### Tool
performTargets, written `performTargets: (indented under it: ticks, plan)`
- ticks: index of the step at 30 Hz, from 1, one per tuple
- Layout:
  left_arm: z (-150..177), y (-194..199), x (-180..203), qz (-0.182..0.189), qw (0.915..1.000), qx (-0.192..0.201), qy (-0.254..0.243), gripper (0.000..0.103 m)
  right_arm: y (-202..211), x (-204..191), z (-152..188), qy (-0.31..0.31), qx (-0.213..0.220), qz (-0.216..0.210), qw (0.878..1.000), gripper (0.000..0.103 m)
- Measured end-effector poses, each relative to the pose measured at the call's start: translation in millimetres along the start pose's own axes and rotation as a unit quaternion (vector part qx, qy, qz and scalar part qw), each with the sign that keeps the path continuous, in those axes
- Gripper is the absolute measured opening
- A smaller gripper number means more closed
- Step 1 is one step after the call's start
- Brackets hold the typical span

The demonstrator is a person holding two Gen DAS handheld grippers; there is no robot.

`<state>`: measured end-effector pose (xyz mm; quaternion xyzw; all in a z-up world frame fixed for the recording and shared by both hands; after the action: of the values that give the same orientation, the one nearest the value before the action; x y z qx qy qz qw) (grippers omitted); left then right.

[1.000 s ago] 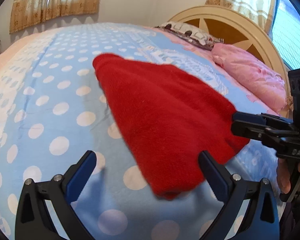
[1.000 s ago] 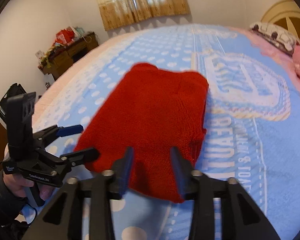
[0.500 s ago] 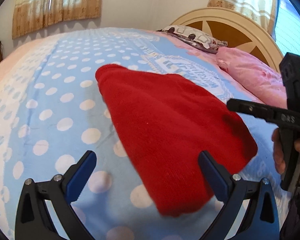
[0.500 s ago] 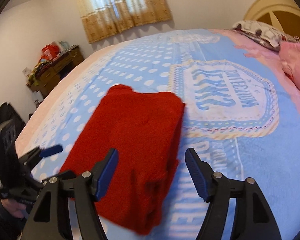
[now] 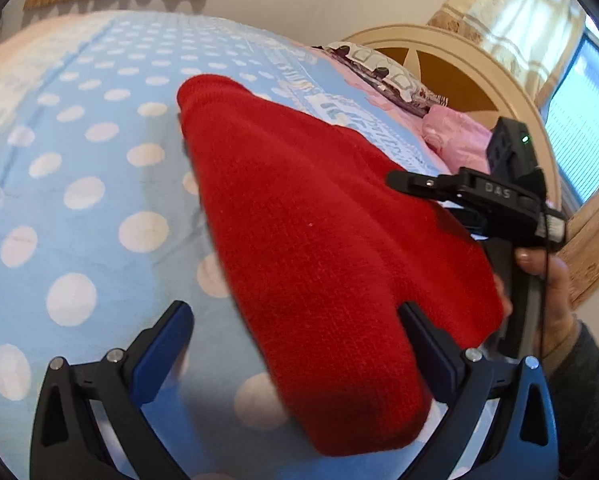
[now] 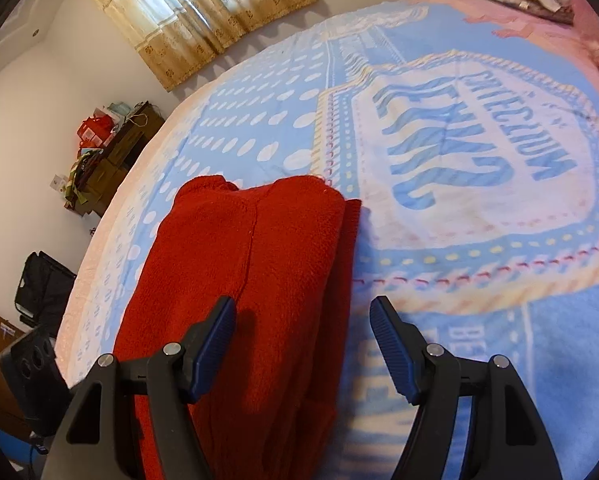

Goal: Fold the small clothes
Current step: 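Open the right tool and position it at the red bundle's edge, then close the right tool on the red sweater bundle's edge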

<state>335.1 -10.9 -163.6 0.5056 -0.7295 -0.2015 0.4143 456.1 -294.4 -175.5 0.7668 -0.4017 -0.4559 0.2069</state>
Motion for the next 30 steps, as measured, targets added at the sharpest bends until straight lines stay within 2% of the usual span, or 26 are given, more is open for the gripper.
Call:
performTargets:
  ticks: [12, 13, 14, 15, 17, 18, 20, 25, 30]
  plan:
    - [-1.1, -5.1, 5.6, -0.010, 0.9999, 0.007, -0.009, 0.103, -25.9, 5.9, -9.9, -0.005, -0.010, -0.020, 1.000, 0.068]
    - [-1.5, -5.4, 6.5, -0.012, 0.9999, 0.007, -0.009, 0.103, -27.1, 3.7, -10.0, -0.002, -0.013, -0.023, 1.000, 0.060]
    - [-1.8, -5.8, 6.7, -0.013, 0.9998, 0.009, -0.009, 0.103, -29.4, 1.9, -10.1, -0.004, -0.018, -0.032, 0.999, 0.048]
    - [-1.9, -6.2, 6.9, -0.014, 0.9998, 0.009, -0.010, 0.103, -32.3, -0.6, -9.0, -0.011, -0.026, -0.050, 0.998, 0.043]
    - [-2.6, -6.5, 7.6, -0.016, 0.9997, 0.011, -0.015, 0.103, -33.5, -3.2, -6.9, -0.011, -0.025, -0.051, 0.998, 0.039]
    - [-2.9, -6.7, 8.6, -0.015, 0.9996, 0.012, -0.018, 0.101, -32.7, -4.3, -5.5, -0.007, -0.021, -0.049, 0.999, 0.039]
    - [-3.4, -6.3, 11.2, 0.000, 0.9996, 0.012, -0.026, 0.085, -31.4, -3.9, -4.4, -0.010, -0.017, -0.052, 0.998, 0.036]
    - [-5.1, -3.9, 15.3, 0.005, 0.9990, 0.019, -0.039, 0.073, -27.9, -11.3, -1.1, 0.011, -0.003, -0.037, 0.999, 0.032]
    - [-7.1, 5.8, 21.0, -0.017, 0.9978, 0.023, -0.059, 0.056, -20.5, -19.4, 1.9, 0.023, 0.013, -0.025, 0.999, 0.030]
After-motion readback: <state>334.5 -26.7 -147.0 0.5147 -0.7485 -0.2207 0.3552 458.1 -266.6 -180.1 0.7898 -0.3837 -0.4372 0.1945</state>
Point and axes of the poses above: each gripper's, at about its wrist camera, not at the fingertips, and y roughly against the way its jaws point, x to its right, z to its underside, the point moved 3 cm from there along -y, roughly the way its jaws point, and after that the axes turned 5 degrees about -z, right-handed, at the moved point
